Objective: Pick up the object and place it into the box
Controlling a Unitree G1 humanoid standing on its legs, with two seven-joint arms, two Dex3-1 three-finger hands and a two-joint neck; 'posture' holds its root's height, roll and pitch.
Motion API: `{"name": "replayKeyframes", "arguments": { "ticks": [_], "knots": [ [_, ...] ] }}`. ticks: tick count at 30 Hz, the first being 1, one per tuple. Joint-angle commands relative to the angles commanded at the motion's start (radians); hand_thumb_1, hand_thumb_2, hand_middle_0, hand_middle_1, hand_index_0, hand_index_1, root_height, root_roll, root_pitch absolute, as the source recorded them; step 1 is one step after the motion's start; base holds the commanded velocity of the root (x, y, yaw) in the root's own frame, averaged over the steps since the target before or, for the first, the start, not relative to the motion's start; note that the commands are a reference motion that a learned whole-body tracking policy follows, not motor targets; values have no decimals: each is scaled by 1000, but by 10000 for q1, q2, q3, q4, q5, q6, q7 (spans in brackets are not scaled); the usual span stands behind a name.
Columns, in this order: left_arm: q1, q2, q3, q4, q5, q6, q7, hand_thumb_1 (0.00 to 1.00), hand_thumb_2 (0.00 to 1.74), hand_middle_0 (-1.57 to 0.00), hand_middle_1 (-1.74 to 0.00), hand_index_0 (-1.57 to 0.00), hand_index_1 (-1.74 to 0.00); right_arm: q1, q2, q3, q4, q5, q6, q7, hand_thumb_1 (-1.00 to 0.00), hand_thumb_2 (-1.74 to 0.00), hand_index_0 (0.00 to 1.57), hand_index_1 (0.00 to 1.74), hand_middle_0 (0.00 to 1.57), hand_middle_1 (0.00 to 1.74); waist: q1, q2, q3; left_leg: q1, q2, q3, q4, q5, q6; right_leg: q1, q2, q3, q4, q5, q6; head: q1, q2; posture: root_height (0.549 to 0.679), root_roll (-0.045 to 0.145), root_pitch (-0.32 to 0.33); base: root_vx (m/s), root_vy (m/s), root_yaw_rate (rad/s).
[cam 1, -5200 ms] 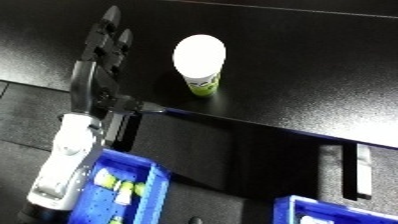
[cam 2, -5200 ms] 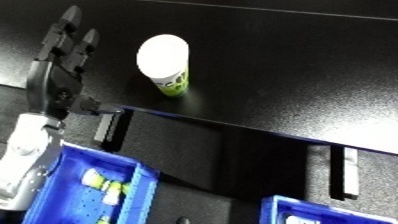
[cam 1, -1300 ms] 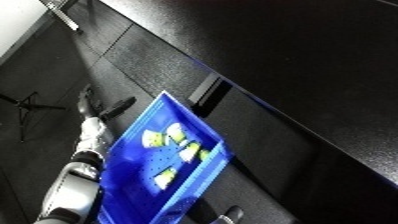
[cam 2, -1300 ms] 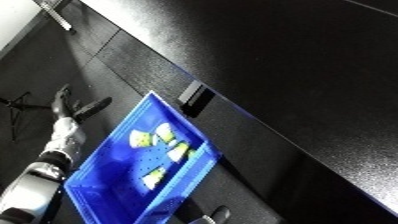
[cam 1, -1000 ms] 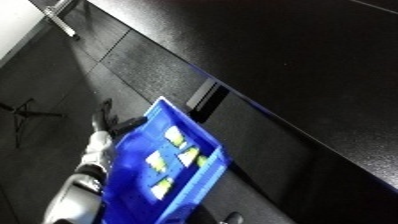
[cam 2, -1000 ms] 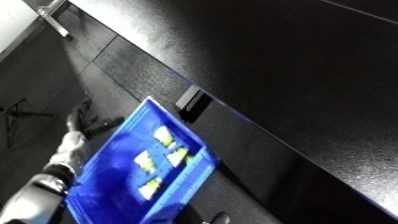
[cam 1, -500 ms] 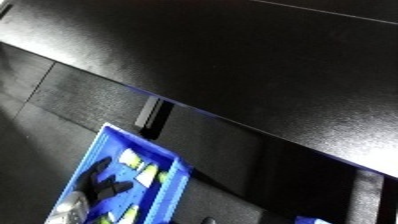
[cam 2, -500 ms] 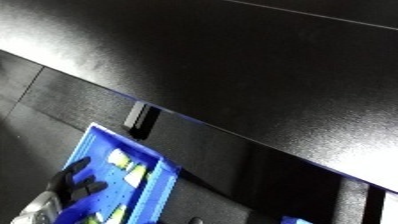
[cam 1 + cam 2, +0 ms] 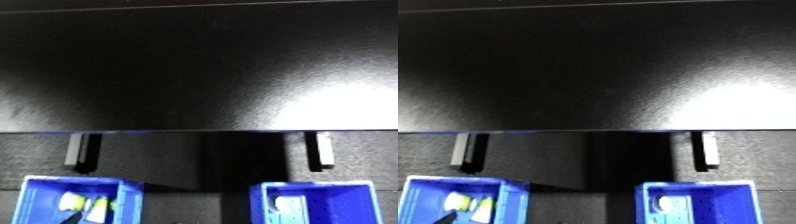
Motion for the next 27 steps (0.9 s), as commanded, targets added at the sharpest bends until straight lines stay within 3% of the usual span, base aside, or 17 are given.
{"name": "replayKeyframes", "arguments": {
  "ticks": [5, 10, 14, 18, 22, 27],
  "knots": [
    [376, -347, -45, 191, 626, 172, 169, 0, 0, 0, 0, 0, 0, 223, 225, -271, 330, -80, 164, 105, 0, 0, 0, 0, 0, 0, -31, -27, -488, 775, 44, 37, -1192, 428, -158, 725, 80, -56, -1373, 452, 203, 258, -484, 660, 25, -65, 70, -8, -84],
    [738, -586, -53, 454, 1347, 363, 353, 0, 0, 0, 0, 0, 0, 469, 414, -490, 611, -350, 242, 191, 0, 0, 0, 0, 0, 0, -3, -30, -1089, 1629, 93, 119, -2554, 862, -329, 1656, 131, -204, -2907, 896, 380, 40, -894, 668, 21, -59, 92, -14, -80],
    [968, -692, -25, 608, 1602, 489, 379, 0, 0, 0, 0, 0, 0, 689, 564, -603, 770, -591, 230, 318, 0, 0, 0, 0, 0, 0, 56, -48, -1616, 2272, 221, 188, -3724, 1240, -496, 2390, 116, -366, -4101, 1289, 546, -113, -889, 671, 18, -52, 89, -27, -63],
    [1146, -778, 26, 755, 1847, 596, 428, 0, 0, 0, 0, 0, 0, 848, 748, -624, 902, -745, 175, 386, 0, 0, 0, 0, 0, 0, 153, -85, -2126, 2657, 368, 271, -4605, 1573, -645, 2849, 43, -514, -4998, 1683, 694, -222, -812, 674, 17, -42, 52, -33, -44],
    [1277, -877, 41, 908, 2127, 690, 437, 0, 0, 0, 0, 0, 0, 944, 878, -647, 1063, -841, 151, 421, 0, 0, 0, 0, 0, 0, 248, -122, -2571, 2893, 490, 389, -5134, 1744, -731, 3154, -48, -636, -5649, 1984, 803, -406, -763, 674, 16, -36, 39, -19, -37],
    [1355, -966, 101, 1099, 2103, 847, 515, 0, 0, 0, 0, 0, 0, 1016, 1016, -683, 1233, -907, 109, 554, 0, 0, 0, 0, 0, 0, 331, -187, -2960, 3093, 623, 501, -5603, 1879, -814, 3417, -157, -754, -6205, 2247, 919, -722, -610, 673, 15, -30, 16, -23, -26]
  ]
}}
